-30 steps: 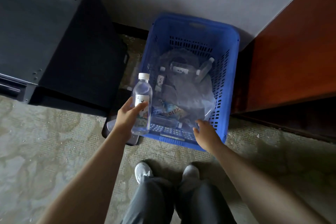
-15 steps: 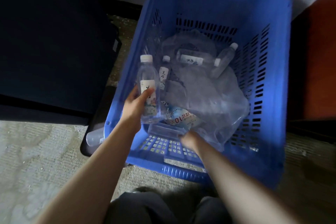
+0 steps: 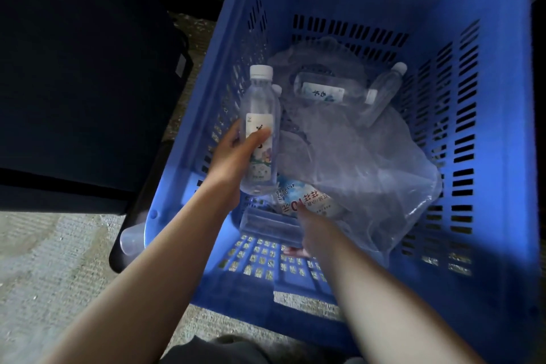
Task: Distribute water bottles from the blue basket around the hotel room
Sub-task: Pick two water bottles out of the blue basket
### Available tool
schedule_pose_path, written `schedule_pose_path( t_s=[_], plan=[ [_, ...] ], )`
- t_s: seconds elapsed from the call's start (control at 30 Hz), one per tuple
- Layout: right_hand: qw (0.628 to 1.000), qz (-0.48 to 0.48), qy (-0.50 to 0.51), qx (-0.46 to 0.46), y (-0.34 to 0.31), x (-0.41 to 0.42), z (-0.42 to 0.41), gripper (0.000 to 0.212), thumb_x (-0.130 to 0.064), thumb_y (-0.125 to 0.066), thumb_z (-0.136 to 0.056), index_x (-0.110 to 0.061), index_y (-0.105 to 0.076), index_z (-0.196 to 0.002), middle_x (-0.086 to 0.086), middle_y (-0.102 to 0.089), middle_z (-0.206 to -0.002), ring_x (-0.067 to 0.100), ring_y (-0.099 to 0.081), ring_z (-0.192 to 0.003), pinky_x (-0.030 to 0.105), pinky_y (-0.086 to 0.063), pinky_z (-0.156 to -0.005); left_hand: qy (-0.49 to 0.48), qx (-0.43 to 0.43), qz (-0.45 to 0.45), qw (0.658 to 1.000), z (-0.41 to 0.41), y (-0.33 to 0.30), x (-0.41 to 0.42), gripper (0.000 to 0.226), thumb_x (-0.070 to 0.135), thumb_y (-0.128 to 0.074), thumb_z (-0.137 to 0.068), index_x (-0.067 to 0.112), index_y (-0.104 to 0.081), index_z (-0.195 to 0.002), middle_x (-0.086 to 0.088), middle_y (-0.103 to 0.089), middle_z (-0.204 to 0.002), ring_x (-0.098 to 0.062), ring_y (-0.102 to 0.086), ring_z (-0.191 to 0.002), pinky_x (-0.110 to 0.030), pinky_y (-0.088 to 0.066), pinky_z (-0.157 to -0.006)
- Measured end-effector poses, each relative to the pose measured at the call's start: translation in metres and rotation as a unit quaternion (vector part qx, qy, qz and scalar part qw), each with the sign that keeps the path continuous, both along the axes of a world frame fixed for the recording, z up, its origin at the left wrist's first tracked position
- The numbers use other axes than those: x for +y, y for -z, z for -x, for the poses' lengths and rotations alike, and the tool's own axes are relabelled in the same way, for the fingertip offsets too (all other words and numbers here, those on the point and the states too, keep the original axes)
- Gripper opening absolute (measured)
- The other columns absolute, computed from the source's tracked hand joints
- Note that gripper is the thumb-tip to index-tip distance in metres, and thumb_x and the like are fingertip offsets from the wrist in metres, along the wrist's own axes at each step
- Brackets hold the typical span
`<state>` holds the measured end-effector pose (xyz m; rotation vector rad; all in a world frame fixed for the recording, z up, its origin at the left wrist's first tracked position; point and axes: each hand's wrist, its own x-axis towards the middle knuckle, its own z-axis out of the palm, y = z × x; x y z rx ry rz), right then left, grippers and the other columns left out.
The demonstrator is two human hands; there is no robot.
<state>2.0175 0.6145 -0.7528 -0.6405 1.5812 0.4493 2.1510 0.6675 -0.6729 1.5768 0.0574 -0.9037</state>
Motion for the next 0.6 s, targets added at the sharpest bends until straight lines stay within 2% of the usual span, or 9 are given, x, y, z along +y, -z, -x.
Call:
schedule_pose_path(
  t_s=[0.07,0.13,0.2,0.27,0.33,0.4,0.47,0.57,0.6],
  plan=[
    [1.0,-0.011,0.024,-0.006,0.003,0.002,-0.005,0.043,-0.043,-0.047,-0.095,-0.003,-0.045,-0.11,0.013,-0.053,-0.112,0.034,-0.057,-0.111,0.051,-0.049,-0.094,0.009,-0.003,0.003,1.0,-0.001,0.002,-0.001,0.027,0.019,-0.064,-0.088,0.023,-0.062,-0.115,-0.005,-0.072,-0.102,-0.021,-0.069,-0.089,-0.042,-0.055,-0.083],
    [0.999,0.007,0.042,0.02,0.01,0.003,-0.008,0.035,-0.038,-0.048,-0.095,-0.004,-0.04,-0.1,0.012,-0.049,-0.095,0.031,-0.057,-0.096,0.048,-0.047,-0.094,0.009,-0.003,0.011,1.0,-0.002,0.003,-0.002,0.022,0.019,-0.064,-0.088,0.027,-0.063,-0.108,-0.003,-0.072,-0.1,-0.02,-0.069,-0.089,-0.041,-0.055,-0.083],
    [0.998,0.03,0.019,0.047,0.023,0.001,-0.011,0.034,-0.037,-0.051,-0.094,-0.006,-0.039,-0.091,0.008,-0.041,-0.078,0.024,-0.049,-0.071,0.038,-0.05,-0.081,0.014,-0.007,0.015,1.0,-0.003,0.004,-0.004,0.022,0.021,-0.066,-0.087,0.029,-0.064,-0.107,-0.002,-0.072,-0.101,-0.02,-0.069,-0.091,-0.041,-0.055,-0.084],
    [0.997,0.014,0.001,0.079,0.044,0.0,-0.011,0.033,-0.035,-0.056,-0.091,-0.004,-0.045,-0.092,0.007,-0.044,-0.079,0.017,-0.043,-0.057,0.027,-0.047,-0.057,0.02,-0.01,0.021,1.0,-0.004,0.005,-0.006,0.022,0.021,-0.066,-0.086,0.03,-0.063,-0.106,-0.001,-0.072,-0.099,-0.018,-0.069,-0.088,-0.038,-0.055,-0.079],
    [0.995,-0.026,-0.012,0.093,0.067,-0.001,-0.009,0.03,-0.03,-0.054,-0.093,-0.001,-0.051,-0.098,0.007,-0.049,-0.087,0.016,-0.043,-0.054,0.026,-0.043,-0.046,0.022,-0.009,0.027,0.999,-0.005,0.005,-0.009,0.023,0.021,-0.067,-0.085,0.029,-0.063,-0.106,0.0,-0.072,-0.096,-0.017,-0.069,-0.084,-0.036,-0.056,-0.076],
    [0.998,-0.007,-0.031,0.052,0.098,-0.001,-0.004,0.028,-0.03,-0.047,-0.096,-0.002,-0.049,-0.094,0.006,-0.05,-0.085,0.016,-0.045,-0.06,0.027,-0.044,-0.04,0.022,-0.006,0.028,0.999,-0.005,0.004,-0.011,0.026,0.021,-0.067,-0.086,0.027,-0.061,-0.111,0.0,-0.071,-0.095,-0.016,-0.069,-0.082,-0.034,-0.057,-0.073],
    [0.999,0.04,0.0,0.026,0.108,-0.004,-0.005,0.035,-0.032,-0.061,-0.085,-0.006,-0.048,-0.105,0.005,-0.054,-0.092,0.017,-0.052,-0.068,0.026,-0.045,-0.045,0.021,-0.006,0.03,0.999,-0.006,0.004,-0.014,0.032,0.021,-0.067,-0.085,0.024,-0.06,-0.116,-0.001,-0.071,-0.097,-0.016,-0.069,-0.082,-0.034,-0.056,-0.072],
    [0.983,0.172,0.054,-0.029,0.081,-0.015,-0.011,0.09,-0.034,-0.084,-0.054,-0.014,-0.033,-0.125,0.006,-0.049,-0.106,0.02,-0.056,-0.09,0.037,-0.053,-0.07,0.019,-0.005,0.026,0.999,-0.007,0.004,-0.016,0.038,0.021,-0.067,-0.085,0.022,-0.059,-0.122,-0.005,-0.07,-0.103,-0.019,-0.069,-0.087,-0.037,-0.056,-0.078],
    [0.976,0.2,0.044,-0.072,0.073,-0.019,-0.014,0.091,-0.03,-0.084,-0.055,-0.01,-0.035,-0.129,0.007,-0.051,-0.112,0.021,-0.056,-0.097,0.042,-0.053,-0.08,0.019,-0.004,0.028,0.999,-0.007,0.004,-0.017,0.036,0.021,-0.067,-0.085,0.022,-0.059,-0.12,-0.005,-0.07,-0.102,-0.019,-0.068,-0.087,-0.038,-0.056,-0.079]
  ],
)
